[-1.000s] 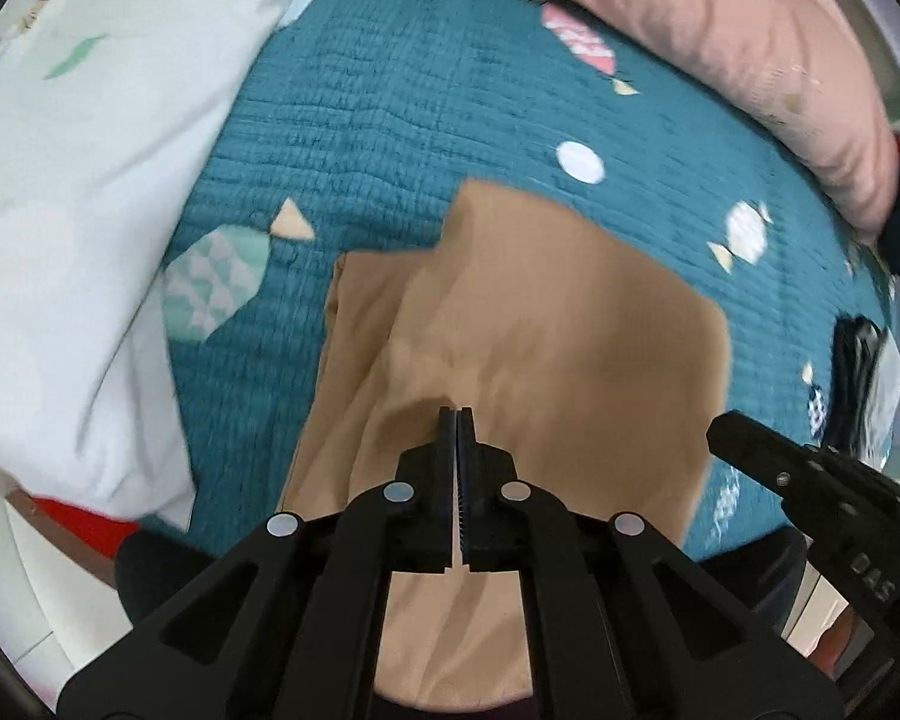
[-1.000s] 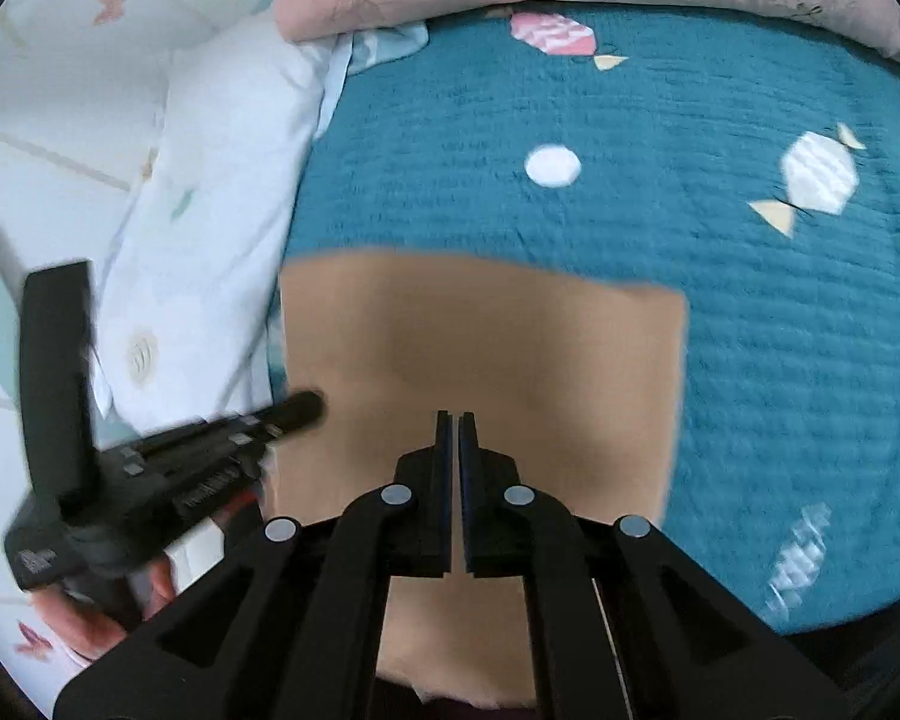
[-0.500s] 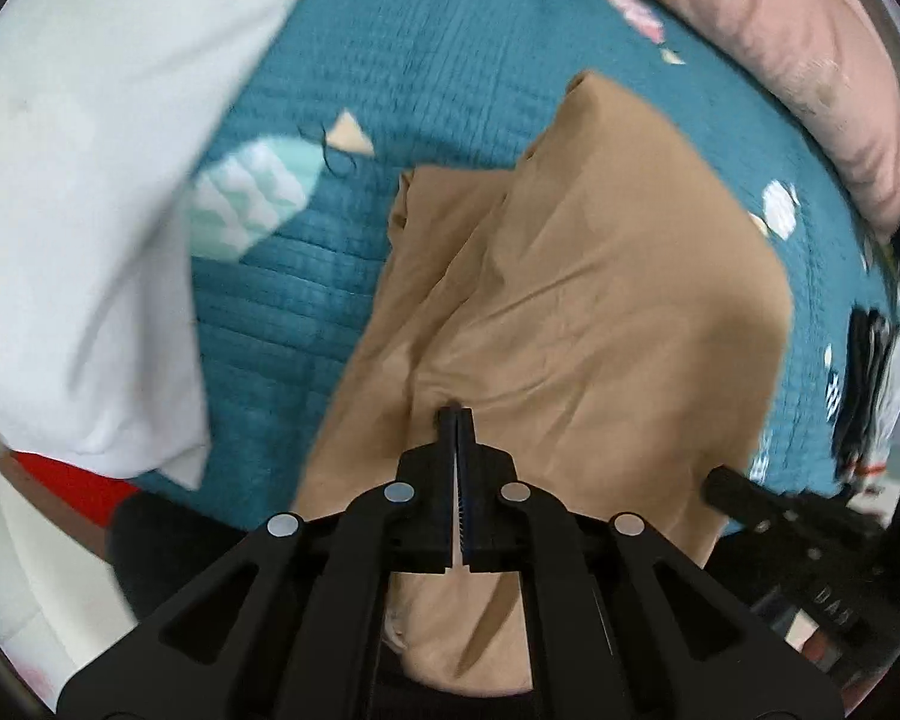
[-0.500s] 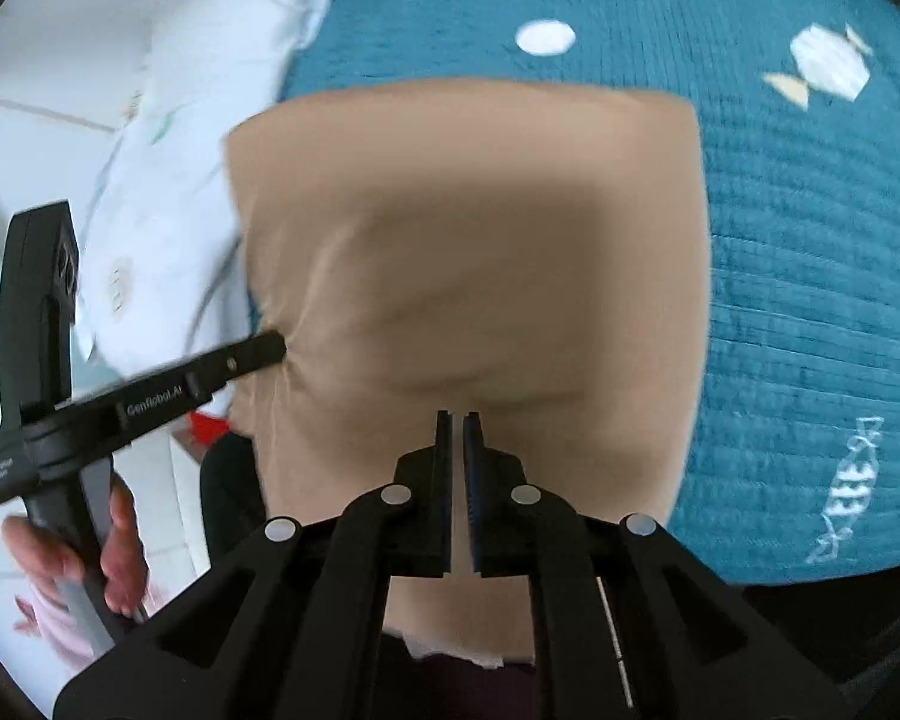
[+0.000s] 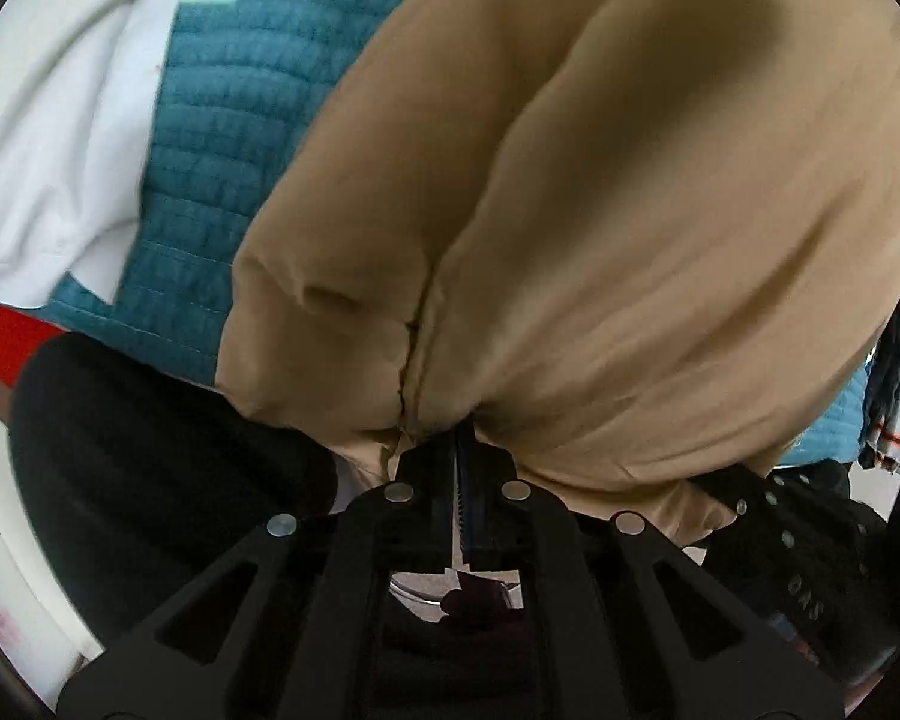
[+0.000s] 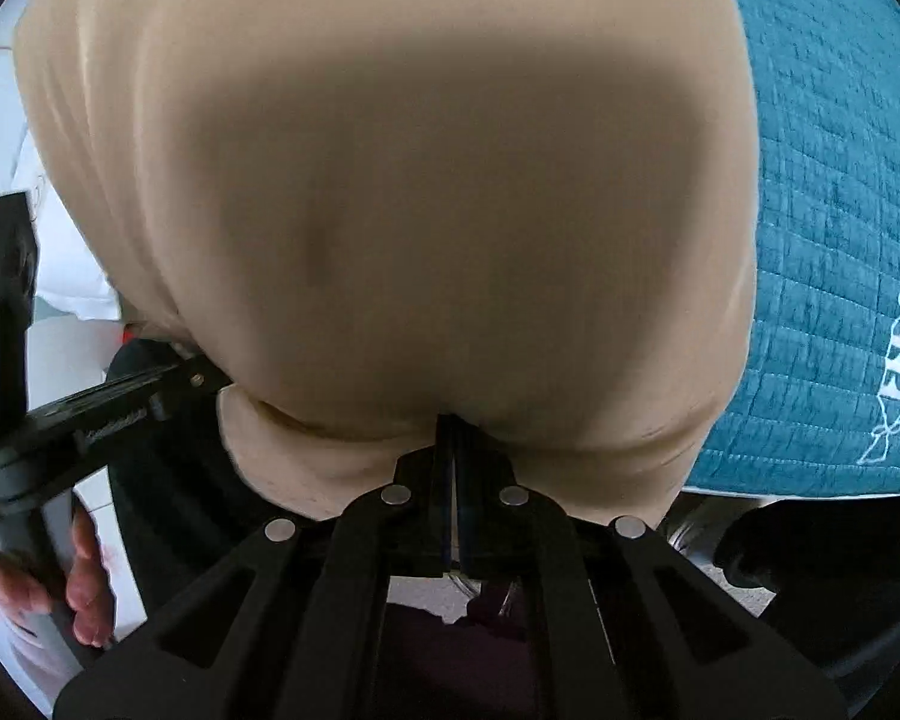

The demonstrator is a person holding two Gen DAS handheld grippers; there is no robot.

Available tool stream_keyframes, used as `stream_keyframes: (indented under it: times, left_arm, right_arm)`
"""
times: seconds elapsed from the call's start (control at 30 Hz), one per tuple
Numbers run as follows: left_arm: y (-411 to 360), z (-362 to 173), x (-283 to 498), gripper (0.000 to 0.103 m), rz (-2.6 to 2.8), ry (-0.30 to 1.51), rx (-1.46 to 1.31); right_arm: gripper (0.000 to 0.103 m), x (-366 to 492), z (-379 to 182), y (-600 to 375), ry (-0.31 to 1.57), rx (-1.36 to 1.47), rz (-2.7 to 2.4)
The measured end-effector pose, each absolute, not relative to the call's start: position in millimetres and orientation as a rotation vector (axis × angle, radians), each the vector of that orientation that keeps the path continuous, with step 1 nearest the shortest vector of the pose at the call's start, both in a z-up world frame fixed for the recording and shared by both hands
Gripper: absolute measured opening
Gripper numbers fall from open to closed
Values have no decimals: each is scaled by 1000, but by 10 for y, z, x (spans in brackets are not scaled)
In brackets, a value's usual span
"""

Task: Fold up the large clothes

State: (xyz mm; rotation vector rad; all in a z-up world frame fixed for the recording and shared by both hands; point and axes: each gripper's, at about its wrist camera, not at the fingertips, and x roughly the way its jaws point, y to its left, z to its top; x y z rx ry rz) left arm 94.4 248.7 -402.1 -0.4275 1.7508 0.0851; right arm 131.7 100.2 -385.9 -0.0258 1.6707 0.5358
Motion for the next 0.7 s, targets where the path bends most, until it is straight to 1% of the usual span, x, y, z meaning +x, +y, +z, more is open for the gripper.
stream_keyframes:
  times: [0.03,0.1,0.13,0.17,0.2,0.23,0.27,0.3,0.37,0.5,0.6,0.7]
  left_arm:
    - [2458,-3936,950,3,65,1738,-401]
    - [2413,-3803,969,4,22,1718,-370]
    - [2402,-3732,974,14,3,1709,-363]
    - [2400,-3687,968,39,-13,1707,-368]
    - [2406,-3597,960,55,-51,1692,-401]
    - [2405,-3511,953,76,-62,1662,-406]
    - [2392,-3403,949,77,-61,1623,-377]
    - [2382,-3336,956,77,-67,1606,-353]
    - [2381,-3235,988,81,-98,1585,-362]
    - [2528,-3189,1256,84,-123,1542,-446]
    - [2714,-3337,1415,85,-124,1542,-479]
    - [2964,-3654,1563,85,-117,1594,-553]
  right_arm:
    - [6,1300,-3787,1005,1655,-36,554]
    - [7,1292,-3669,974,1642,-20,586]
    - [10,1300,-3621,955,1644,-4,601]
    - [16,1313,-3575,889,1647,10,607]
    - [41,1326,-3514,858,1648,35,606]
    - [74,1340,-3437,827,1634,59,597]
    - [84,1348,-3365,798,1605,78,592]
    - [89,1369,-3258,760,1562,96,590]
    - [91,1422,-3100,731,1528,111,609]
    - [93,1656,-3011,584,1495,134,577]
    - [93,1810,-3147,432,1517,134,506]
    - [93,2002,-3324,318,1541,126,443]
